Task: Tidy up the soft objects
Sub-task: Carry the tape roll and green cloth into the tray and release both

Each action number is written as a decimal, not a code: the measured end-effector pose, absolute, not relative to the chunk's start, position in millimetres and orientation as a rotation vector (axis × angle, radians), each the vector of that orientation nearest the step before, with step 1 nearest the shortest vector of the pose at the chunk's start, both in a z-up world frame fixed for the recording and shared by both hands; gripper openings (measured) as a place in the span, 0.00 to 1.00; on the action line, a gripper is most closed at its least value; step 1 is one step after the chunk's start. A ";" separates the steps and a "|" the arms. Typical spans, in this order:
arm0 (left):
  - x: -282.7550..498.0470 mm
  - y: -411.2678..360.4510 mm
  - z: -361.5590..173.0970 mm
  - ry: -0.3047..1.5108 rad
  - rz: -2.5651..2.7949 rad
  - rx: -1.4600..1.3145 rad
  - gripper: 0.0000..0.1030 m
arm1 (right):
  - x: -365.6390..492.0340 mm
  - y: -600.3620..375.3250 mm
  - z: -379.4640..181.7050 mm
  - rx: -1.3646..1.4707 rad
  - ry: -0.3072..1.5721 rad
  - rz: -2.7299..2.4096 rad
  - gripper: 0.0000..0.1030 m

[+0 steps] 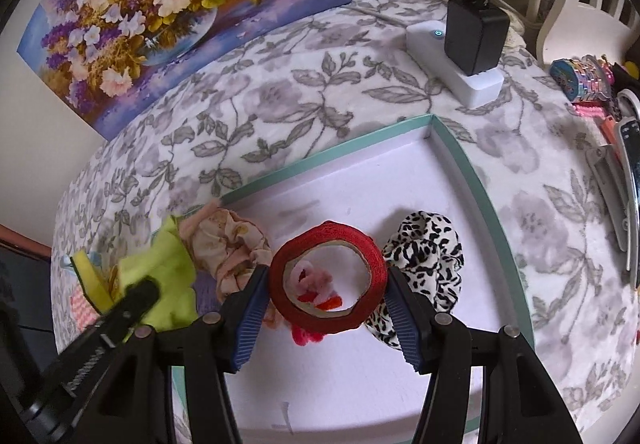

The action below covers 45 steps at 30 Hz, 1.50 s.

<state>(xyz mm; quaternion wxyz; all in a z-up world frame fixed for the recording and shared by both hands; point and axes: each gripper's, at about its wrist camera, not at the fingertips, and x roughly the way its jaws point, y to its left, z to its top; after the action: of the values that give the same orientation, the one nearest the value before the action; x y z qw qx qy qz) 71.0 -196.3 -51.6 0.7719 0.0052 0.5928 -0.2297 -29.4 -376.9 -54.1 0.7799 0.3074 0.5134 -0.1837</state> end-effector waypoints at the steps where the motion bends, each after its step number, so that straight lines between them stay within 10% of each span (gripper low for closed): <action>1: 71.3 -197.9 -56.2 1.296 -0.498 0.010 0.07 | -28.8 -377.8 -56.2 0.669 1.111 -0.395 0.59; 14: 69.4 -211.0 -63.7 1.316 -0.520 0.038 0.11 | -27.4 -380.8 -64.4 0.669 1.141 -0.406 0.59; 16: 70.1 -209.5 -59.8 1.319 -0.522 0.040 0.52 | -27.4 -381.0 -63.6 0.667 1.143 -0.408 0.59; 18: 71.1 -207.3 -55.0 1.312 -0.513 0.036 0.69 | -27.6 -381.0 -61.8 0.662 1.142 -0.412 0.59; 45: 86.8 -173.9 -41.1 1.261 -0.317 0.065 0.95 | -27.9 -380.1 -55.4 0.576 1.157 -0.473 1.00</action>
<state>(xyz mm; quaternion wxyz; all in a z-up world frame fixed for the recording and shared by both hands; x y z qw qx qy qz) 86.8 -173.9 -41.1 0.7956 0.0303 0.5869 -0.1475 -27.9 -380.1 -55.4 0.7725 0.2658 0.5338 -0.2184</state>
